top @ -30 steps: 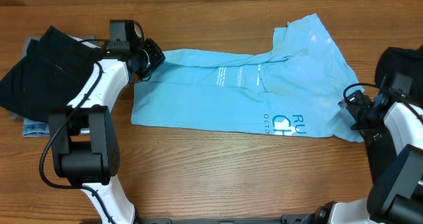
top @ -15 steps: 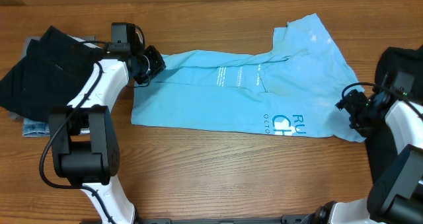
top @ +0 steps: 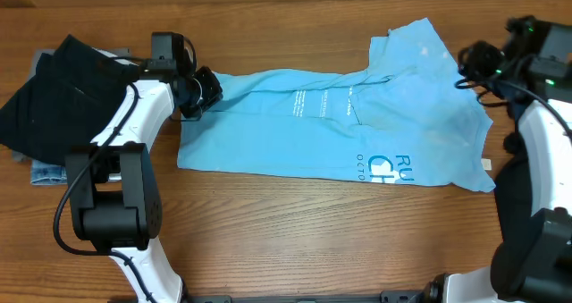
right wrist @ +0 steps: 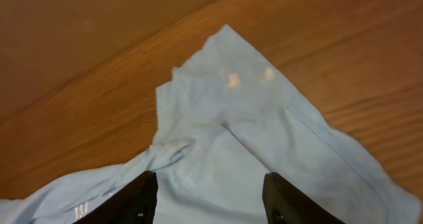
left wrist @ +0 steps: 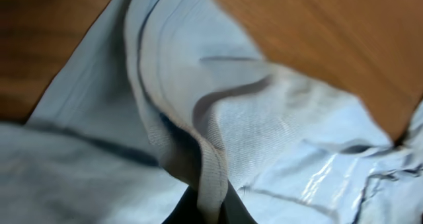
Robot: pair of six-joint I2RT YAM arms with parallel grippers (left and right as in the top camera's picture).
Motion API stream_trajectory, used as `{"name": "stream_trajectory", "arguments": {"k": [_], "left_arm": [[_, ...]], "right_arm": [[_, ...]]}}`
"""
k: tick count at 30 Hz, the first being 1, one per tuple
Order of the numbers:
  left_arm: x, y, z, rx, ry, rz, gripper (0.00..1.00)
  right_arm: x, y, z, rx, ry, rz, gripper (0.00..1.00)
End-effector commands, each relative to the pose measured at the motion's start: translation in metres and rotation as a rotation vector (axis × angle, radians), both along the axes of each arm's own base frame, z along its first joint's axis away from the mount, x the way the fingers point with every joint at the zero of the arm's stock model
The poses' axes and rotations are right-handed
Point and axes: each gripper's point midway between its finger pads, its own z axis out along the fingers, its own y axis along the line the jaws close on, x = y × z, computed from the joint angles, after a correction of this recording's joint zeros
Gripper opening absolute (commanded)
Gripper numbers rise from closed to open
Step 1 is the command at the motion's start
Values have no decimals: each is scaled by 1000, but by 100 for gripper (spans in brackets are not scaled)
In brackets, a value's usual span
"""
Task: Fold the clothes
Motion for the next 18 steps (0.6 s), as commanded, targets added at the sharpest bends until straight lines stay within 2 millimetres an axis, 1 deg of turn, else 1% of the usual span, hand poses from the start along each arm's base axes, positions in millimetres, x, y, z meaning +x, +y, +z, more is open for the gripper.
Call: {"name": "stream_trajectory", "arguments": {"k": [1, 4, 6, 9, 11, 12, 13, 14, 16, 18], "left_arm": [[-3, 12, 8, 60, -10, -19, 4], [-8, 13, 6, 84, -3, -61, 4], [-11, 23, 1, 145, 19, -43, 4], [-20, 43, -6, 258, 65, -9, 4], [-26, 48, -9, 281, 92, -5, 4], [-28, 47, -10, 280, 102, -6, 4], [-30, 47, -10, 280, 111, -7, 4], [-32, 48, -11, 281, 120, -8, 4], [-34, 47, -11, 280, 126, -9, 4], [-35, 46, -11, 274, 130, -13, 4]], "right_arm": [[12, 14, -15, -62, 19, 70, 56], [15, 34, -31, -66, 54, 125, 55], [18, 41, -39, -79, 63, 139, 54], [26, 40, -52, -93, 73, 134, 53], [31, 39, -61, -93, 75, 134, 53], [34, 39, -65, -93, 75, 134, 61], [36, 38, -67, -94, 73, 135, 65], [38, 38, -70, -106, 68, 150, 67], [42, 38, -70, -109, 53, 149, 70], [51, 36, -61, -122, 6, 144, 68]]}}
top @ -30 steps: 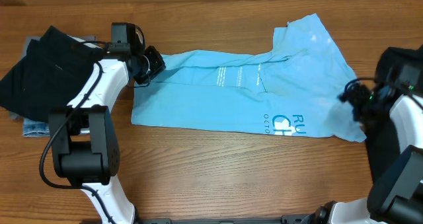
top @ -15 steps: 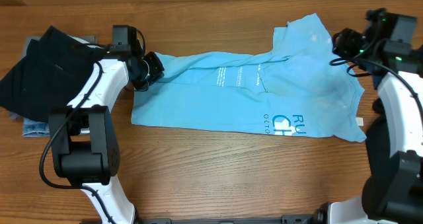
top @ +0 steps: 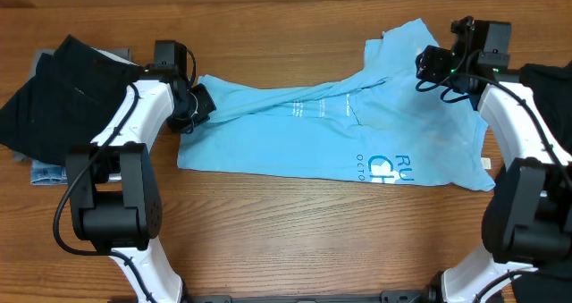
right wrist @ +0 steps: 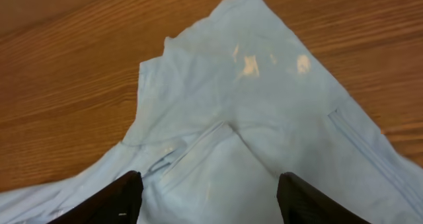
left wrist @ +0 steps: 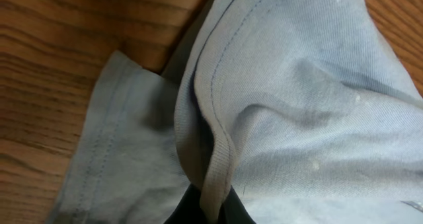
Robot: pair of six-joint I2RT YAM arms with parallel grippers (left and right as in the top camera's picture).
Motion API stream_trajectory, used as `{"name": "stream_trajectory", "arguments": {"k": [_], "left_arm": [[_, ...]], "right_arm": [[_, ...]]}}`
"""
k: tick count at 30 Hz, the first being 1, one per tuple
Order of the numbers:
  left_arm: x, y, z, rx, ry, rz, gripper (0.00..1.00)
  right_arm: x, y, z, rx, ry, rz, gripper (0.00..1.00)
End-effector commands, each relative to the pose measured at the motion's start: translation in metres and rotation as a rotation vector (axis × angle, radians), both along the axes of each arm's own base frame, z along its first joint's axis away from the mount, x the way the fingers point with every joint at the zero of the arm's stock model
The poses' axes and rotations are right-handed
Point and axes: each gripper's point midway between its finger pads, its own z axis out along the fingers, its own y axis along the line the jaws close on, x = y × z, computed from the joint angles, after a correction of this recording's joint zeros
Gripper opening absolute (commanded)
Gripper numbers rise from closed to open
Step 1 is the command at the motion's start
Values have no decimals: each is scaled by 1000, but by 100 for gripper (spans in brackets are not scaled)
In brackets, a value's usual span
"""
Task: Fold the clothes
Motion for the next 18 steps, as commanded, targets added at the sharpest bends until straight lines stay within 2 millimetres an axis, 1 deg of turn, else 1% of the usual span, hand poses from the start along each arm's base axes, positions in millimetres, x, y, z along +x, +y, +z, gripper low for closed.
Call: {"name": "stream_trajectory", "arguments": {"k": [1, 6, 8, 10, 13, 14, 18], "left_arm": [[3, 9, 11, 38, -25, -5, 4], [1, 5, 10, 41, -21, -29, 4], [1, 1, 10, 48, -24, -63, 4], [1, -7, 10, 57, -31, -115, 4], [0, -15, 10, 61, -34, -153, 5], [0, -18, 10, 63, -34, -164, 7], [-1, -31, 11, 64, -38, -195, 9]], "right_arm": [[17, -7, 18, -35, -83, -2, 67], [37, -13, 33, -89, -166, 8, 64], [46, -19, 31, -114, -168, -2, 64], [60, -28, 18, -154, -153, -17, 66], [78, -31, 9, -165, -151, -9, 70], [84, -32, 8, -166, -153, -9, 70], [104, -34, 5, -180, -174, 2, 78]]}}
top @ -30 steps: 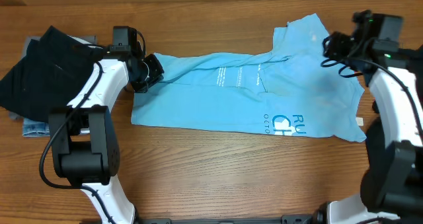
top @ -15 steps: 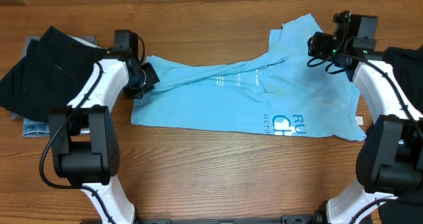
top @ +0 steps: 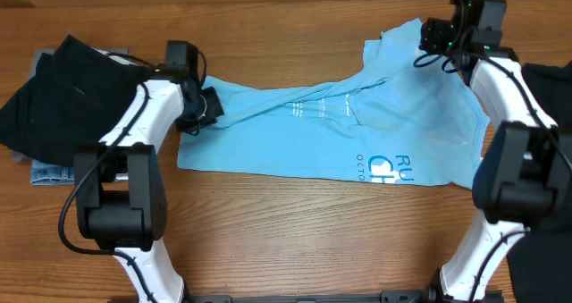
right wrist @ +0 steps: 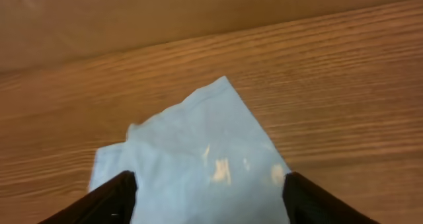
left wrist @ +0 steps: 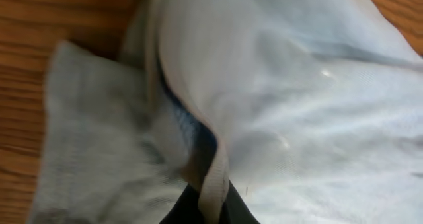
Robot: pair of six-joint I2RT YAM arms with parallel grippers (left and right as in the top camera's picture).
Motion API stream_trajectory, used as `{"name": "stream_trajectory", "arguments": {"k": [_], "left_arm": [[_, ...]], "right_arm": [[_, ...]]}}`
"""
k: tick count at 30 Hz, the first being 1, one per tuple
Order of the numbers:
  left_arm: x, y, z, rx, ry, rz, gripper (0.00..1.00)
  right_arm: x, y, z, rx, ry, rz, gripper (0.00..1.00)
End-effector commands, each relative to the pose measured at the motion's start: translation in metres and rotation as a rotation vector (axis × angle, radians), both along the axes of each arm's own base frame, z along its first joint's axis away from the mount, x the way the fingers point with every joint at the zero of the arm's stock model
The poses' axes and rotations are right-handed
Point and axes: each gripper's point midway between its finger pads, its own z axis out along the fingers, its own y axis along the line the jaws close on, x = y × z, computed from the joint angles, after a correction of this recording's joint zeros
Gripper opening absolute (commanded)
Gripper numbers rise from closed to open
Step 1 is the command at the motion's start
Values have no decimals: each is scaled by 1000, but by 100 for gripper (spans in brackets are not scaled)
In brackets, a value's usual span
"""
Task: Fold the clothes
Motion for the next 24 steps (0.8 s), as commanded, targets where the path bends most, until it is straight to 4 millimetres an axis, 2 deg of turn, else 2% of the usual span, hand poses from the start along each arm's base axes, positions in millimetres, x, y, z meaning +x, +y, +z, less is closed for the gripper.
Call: {"name": "stream_trajectory", "arguments": {"k": [1, 6, 11, 17, 24], "left_arm": [[4, -12, 12, 21, -42, -63, 10], [3, -19, 12, 21, -42, -79, 13], [3, -20, 12, 21, -42, -82, 14], [3, -20, 12, 21, -42, -82, 16], [2, -20, 12, 21, -39, -82, 16]], "right_arm": [[24, -8, 9, -51, -49, 11, 81], [37, -15, -3, -119, -55, 32, 91], [44, -12, -19, -122, -62, 38, 92], [50, 5, -56, -144, -33, 90, 91], [55, 24, -75, -171, -34, 120, 90]]}}
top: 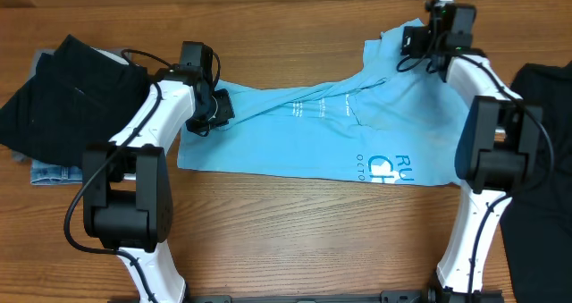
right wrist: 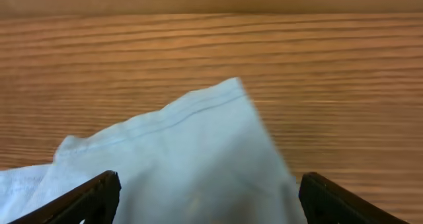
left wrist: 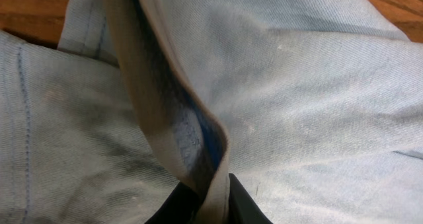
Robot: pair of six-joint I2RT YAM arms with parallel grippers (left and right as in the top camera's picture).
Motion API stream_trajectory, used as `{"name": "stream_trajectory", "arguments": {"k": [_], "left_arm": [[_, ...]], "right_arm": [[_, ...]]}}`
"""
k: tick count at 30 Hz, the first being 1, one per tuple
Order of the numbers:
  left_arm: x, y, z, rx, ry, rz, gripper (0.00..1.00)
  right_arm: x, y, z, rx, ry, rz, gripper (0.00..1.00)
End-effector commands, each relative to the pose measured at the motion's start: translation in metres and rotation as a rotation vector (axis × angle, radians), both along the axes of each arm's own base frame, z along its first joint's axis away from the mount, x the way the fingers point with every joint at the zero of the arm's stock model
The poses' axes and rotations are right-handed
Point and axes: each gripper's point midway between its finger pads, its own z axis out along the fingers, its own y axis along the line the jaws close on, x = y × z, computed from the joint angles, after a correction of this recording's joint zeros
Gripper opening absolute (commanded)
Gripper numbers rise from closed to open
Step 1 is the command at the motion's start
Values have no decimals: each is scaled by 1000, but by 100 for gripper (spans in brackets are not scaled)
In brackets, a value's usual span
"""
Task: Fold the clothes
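A light blue T-shirt (top: pixel 340 124) with white print lies spread across the middle of the table. My left gripper (top: pixel 217 113) is at its left end, shut on a raised fold of the shirt's edge (left wrist: pixel 165 112); the jaw tips (left wrist: pixel 208 199) pinch the cloth between them. My right gripper (top: pixel 413 42) hovers open over the shirt's far right corner (right wrist: pixel 198 145). Its two fingers (right wrist: pixel 89 196) stand wide apart on either side of that corner, with nothing gripped.
A pile of black clothes (top: pixel 63 88) lies at the far left with a denim piece (top: pixel 49 172) under it. Another dark garment (top: pixel 547 106) lies at the right edge. The wooden table (top: pixel 286 240) shows in front of the shirt.
My left gripper has shifted slightly to the right, still holding the fold. My right gripper has moved a little left and closer over the shirt's far corner, still open.
My left gripper was shut on the shirt's left edge throughout, moving only slightly around that end. My right gripper began open beside the shirt's right side, then was over the sleeve, then at the far corner, where it is now.
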Motion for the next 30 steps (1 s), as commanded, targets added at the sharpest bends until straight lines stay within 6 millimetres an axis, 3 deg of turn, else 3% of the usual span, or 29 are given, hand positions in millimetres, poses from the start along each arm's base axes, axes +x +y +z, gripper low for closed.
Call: {"name": "stream_trajectory", "arguments": {"k": [1, 10, 16, 19, 25, 27, 30], "left_arm": [[5, -1, 12, 13, -37, -21, 16], [4, -1, 11, 14, -33, -22, 17], [4, 2, 11, 33, -35, -17, 17], [5, 3, 11, 38, -35, -15, 17], [5, 3, 11, 38, -35, -15, 18], [5, 3, 11, 38, -35, -16, 19], [5, 3, 11, 38, -36, -16, 18]], "right_arm": [[10, 12, -1, -32, -26, 20, 90], [8, 13, -29, -71, 12, -9, 89], [9, 12, -28, -63, 6, -17, 77], [9, 13, -29, -44, 8, -27, 50], [16, 13, -16, 18, -16, -80, 47], [19, 17, -8, 36, -18, -64, 32], [23, 17, 5, 36, -11, -64, 20]]}}
